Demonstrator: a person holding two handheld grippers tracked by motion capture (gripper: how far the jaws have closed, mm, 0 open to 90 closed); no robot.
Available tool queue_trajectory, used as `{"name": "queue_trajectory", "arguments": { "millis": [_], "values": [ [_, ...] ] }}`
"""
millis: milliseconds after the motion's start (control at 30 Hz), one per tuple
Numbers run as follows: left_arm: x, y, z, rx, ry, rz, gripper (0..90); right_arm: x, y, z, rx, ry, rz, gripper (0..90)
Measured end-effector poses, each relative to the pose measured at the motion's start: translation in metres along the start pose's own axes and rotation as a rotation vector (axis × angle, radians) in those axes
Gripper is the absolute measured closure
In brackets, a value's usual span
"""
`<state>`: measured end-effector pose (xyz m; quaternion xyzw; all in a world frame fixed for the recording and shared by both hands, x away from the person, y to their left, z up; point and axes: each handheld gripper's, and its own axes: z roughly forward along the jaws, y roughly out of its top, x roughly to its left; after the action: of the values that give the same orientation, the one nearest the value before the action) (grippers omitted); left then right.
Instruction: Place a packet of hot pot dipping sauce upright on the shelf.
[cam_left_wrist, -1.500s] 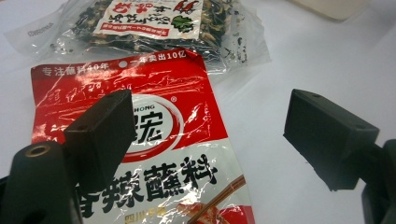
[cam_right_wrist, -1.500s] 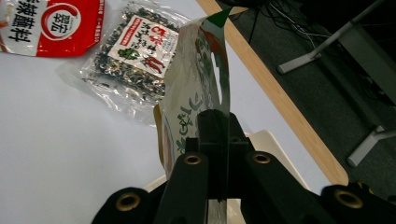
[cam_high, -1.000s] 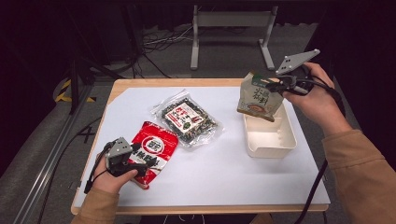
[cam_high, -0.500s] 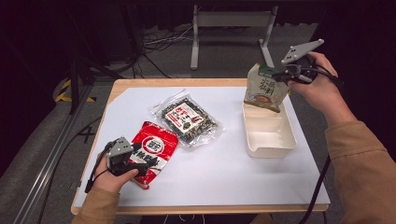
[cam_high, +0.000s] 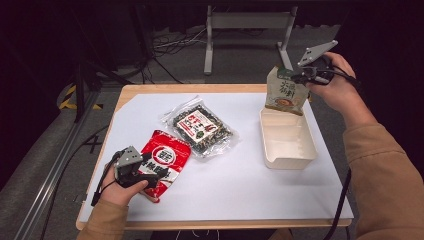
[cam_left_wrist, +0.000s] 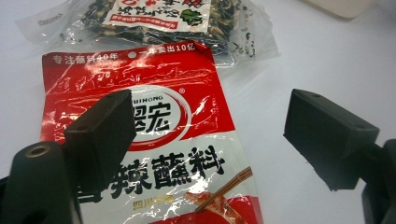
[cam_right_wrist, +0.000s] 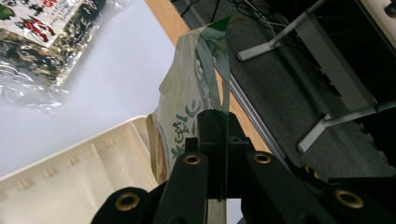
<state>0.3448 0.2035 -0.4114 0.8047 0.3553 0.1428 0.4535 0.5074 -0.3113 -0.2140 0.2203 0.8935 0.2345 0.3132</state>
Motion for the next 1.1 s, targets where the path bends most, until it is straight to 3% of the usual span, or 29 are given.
{"name": "queue_trajectory", "arguments": {
  "millis": [400, 767, 1100],
  "values": [
    [0.0, -0.001, 0.001, 0.0, -0.002, -0.002, 17.0, -0.002, -0.001, 0.026, 0.045, 0.005, -0.016, 88.9],
    [0.001, -0.001, 0.001, 0.002, -0.003, 0.002, 17.0, 0.002, -0.001, 0.039, 0.065, -0.001, -0.029, 88.7],
    [0.001, -0.001, 0.001, 0.003, -0.002, 0.002, 17.0, 0.012, 0.0, 0.046, 0.065, 0.046, -0.041, 87.4]
  ]
}}
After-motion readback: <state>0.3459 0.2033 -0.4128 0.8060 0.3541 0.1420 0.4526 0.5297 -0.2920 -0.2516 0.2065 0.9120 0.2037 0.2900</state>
